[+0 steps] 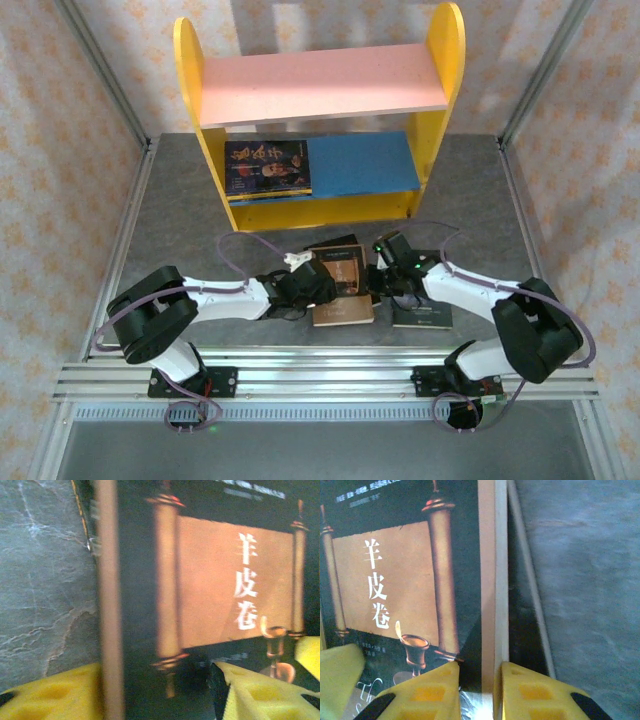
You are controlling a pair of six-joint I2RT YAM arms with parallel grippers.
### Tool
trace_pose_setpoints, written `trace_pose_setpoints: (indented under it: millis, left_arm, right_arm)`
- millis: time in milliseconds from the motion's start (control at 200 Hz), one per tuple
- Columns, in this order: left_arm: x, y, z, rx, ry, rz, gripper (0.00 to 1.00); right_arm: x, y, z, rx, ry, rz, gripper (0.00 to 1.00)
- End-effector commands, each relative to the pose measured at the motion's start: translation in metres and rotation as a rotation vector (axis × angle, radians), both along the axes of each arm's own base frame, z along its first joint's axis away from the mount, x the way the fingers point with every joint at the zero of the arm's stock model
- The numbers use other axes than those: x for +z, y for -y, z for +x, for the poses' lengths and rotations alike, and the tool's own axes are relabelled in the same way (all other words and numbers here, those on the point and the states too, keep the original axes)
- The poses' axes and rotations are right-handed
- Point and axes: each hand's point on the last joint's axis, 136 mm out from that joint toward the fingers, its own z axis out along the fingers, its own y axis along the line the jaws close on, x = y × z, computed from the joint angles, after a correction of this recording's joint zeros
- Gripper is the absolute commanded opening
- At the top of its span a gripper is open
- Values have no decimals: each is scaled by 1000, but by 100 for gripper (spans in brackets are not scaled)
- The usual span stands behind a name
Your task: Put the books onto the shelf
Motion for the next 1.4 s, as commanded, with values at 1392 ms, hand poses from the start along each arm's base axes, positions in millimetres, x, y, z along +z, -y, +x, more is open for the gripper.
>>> trace_pose_setpoints:
  millis: [1392]
  left_arm:
    - [65, 30, 11, -88, 112, -88, 38]
  right_arm:
    - [-2, -27, -14, 81, 12, 8, 50]
